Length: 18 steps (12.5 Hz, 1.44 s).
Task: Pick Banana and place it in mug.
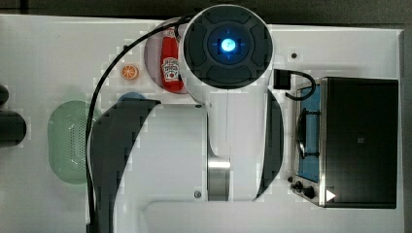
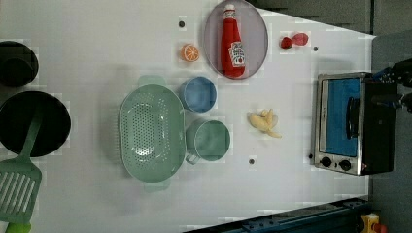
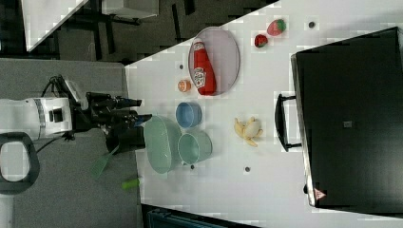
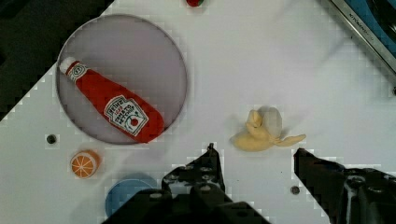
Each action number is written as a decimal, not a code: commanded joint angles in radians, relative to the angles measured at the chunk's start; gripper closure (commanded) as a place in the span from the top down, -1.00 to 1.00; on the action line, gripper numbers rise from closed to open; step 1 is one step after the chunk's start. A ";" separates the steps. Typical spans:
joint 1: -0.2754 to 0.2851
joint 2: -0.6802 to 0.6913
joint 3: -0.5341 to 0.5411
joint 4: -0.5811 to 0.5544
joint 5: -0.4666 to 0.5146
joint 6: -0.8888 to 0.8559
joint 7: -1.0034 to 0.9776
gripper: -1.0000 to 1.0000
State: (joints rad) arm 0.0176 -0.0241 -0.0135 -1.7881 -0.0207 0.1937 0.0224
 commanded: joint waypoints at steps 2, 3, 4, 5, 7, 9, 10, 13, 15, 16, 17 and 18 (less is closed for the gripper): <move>-0.030 -0.277 -0.061 -0.127 0.003 -0.172 -0.048 0.83; -0.029 -0.271 -0.061 -0.140 0.003 -0.170 -0.048 1.00; -0.029 -0.260 -0.059 -0.161 0.003 -0.169 -0.051 1.00; -0.028 -0.247 -0.058 -0.185 0.003 -0.161 -0.053 1.00; -0.026 -0.211 -0.052 -0.247 0.003 -0.090 -0.055 1.00; -0.025 -0.171 -0.044 -0.322 0.003 0.024 -0.064 1.00; -0.023 -0.151 -0.040 -0.363 0.003 0.095 -0.075 1.00; -0.023 -0.089 -0.027 -0.488 0.003 0.320 -0.096 1.00; -0.023 -0.006 -0.024 -0.577 0.003 0.488 -0.099 1.00; -0.023 0.030 -0.023 -0.599 0.003 0.535 -0.105 1.00; -0.023 0.069 -0.023 -0.615 0.003 0.579 -0.120 1.00; -0.023 0.142 -0.022 -0.629 0.003 0.670 -0.205 1.00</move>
State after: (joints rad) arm 0.0173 0.1688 -0.0223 -2.4160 -0.0263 0.7729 -0.0652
